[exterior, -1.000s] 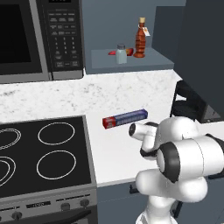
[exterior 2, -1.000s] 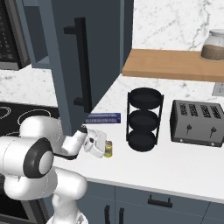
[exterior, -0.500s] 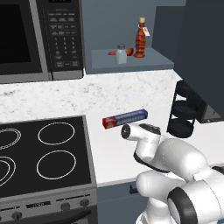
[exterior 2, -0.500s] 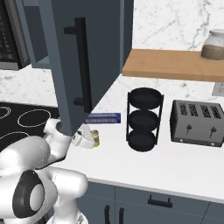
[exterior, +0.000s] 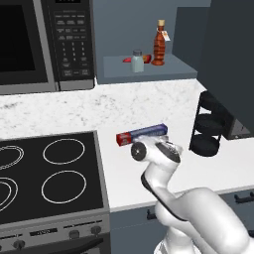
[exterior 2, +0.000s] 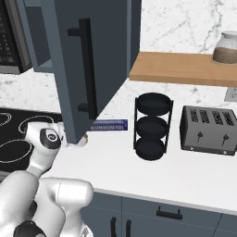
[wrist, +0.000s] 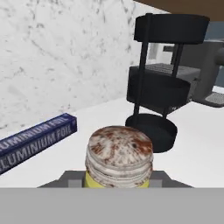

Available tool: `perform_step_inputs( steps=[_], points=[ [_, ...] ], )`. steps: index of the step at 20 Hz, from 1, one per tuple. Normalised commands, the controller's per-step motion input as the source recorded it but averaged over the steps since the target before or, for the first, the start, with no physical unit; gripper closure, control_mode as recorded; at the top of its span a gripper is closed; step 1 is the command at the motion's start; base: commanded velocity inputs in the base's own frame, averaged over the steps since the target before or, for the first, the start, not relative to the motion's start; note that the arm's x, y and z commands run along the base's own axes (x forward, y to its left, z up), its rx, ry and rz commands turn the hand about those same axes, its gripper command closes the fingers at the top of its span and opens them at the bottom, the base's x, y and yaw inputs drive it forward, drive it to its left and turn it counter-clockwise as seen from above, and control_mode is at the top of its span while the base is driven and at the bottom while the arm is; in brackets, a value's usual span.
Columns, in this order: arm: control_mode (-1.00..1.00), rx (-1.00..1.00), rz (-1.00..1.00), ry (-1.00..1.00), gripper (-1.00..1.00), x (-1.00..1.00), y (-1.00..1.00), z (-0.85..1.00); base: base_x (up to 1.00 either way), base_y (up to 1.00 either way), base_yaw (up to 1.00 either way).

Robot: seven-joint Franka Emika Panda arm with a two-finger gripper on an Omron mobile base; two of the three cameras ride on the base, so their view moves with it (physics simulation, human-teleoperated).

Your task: Put the shaker and condiment bottle from the counter next to their counterparts in the cabinet.

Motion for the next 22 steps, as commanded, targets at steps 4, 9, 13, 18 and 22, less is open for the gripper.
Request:
perform_step_inputs(
  steps=[4, 9, 13, 18, 22],
  points=[
    [-1.0, 0.0, 0.29, -0.12, 1.0, -0.26, 0.36, 0.51, 0.0, 0.0, 0.0],
    [-1.0, 0.0, 0.23, -0.09, 1.0, -0.1, 0.14, 0.62, 0.0, 0.0, 0.0],
    [-1.0, 0.0, 0.18, -0.04, 1.0, -0.01, 0.19, 0.67, 0.0, 0.0, 0.0],
    [-1.0, 0.0, 0.18, -0.05, 1.0, -0.01, 0.34, 0.63, 0.0, 0.0, 0.0],
    [-1.0, 0.0, 0.17, -0.09, 1.0, -0.1, 0.36, 0.72, 0.0, 0.0, 0.0]
  ],
)
